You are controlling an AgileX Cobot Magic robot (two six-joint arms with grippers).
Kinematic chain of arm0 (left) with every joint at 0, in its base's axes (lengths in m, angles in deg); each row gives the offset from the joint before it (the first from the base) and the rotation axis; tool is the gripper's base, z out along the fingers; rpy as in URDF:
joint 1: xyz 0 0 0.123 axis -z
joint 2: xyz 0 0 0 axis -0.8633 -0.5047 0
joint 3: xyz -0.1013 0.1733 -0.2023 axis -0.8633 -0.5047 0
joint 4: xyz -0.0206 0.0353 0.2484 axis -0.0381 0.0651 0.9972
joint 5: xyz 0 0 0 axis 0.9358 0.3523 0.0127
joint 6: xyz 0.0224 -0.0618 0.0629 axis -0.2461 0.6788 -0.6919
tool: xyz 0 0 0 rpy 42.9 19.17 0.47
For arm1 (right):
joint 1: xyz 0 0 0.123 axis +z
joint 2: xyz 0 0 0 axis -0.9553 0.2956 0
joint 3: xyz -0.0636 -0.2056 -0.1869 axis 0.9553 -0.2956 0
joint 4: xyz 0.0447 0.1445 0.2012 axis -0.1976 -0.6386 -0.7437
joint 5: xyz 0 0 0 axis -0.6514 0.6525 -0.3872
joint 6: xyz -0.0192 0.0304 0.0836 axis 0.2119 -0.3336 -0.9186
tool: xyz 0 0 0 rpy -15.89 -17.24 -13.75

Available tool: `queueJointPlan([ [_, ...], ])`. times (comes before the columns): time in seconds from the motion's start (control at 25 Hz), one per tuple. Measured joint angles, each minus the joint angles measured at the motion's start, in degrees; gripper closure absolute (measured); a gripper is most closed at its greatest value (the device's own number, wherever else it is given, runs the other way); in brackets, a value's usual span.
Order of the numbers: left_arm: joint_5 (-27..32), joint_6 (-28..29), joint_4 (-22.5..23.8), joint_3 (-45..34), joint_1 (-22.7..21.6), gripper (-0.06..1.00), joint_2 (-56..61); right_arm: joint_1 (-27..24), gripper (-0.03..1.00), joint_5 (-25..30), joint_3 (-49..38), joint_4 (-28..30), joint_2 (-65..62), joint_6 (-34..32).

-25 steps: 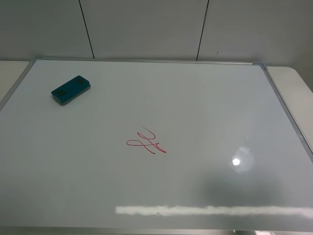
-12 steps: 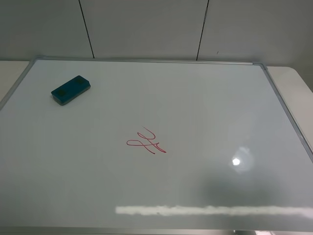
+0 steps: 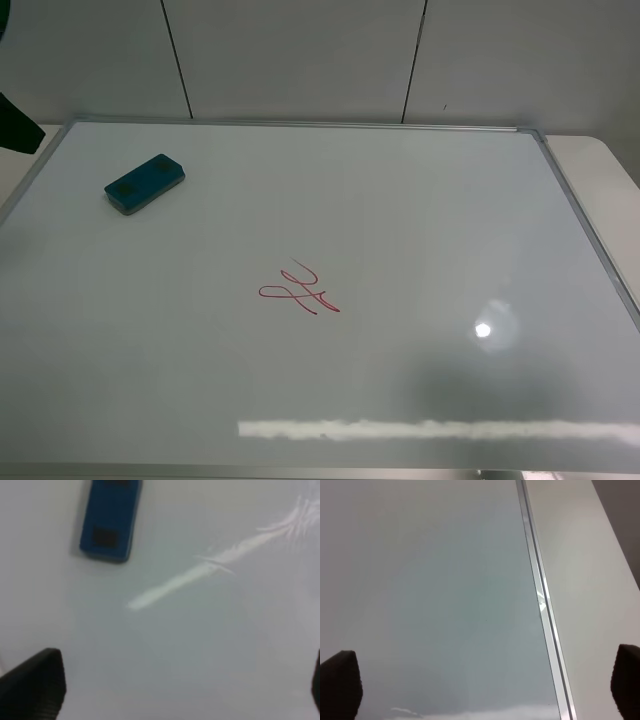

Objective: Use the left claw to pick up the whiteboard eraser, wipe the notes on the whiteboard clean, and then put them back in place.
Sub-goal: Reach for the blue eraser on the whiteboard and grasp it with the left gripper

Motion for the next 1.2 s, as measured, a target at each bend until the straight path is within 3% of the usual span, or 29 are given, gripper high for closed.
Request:
queueJointPlan([
  [0.24, -4.3, -17.5, -8.1, 0.4, -7.5, -0.05, -9.9, 0.0, -0.03, 0.0, 0.0, 0.0, 0.0, 0.0],
  [0.52, -11.8, -25.7, -12.3, 1.8, -8.0, -0.05, -19.1, 0.0, -0.03, 0.0, 0.0, 0.0, 0.0, 0.0],
  [0.68, -13.3, -24.4, -9.1, 5.4, -5.1, -0.05, -25.4, 0.0, -0.03, 0.0, 0.0, 0.0, 0.0, 0.0],
  [1.04, -14.7, -8.7, 5.6, 14.9, 1.8, -0.05, -36.0, 0.0, -0.03, 0.0, 0.0, 0.0, 0.0, 0.0],
  [1.2, -14.7, -5.1, 10.2, 17.6, 3.8, -0.05, -39.5, 0.0, -0.03, 0.0, 0.0, 0.0, 0.0, 0.0],
])
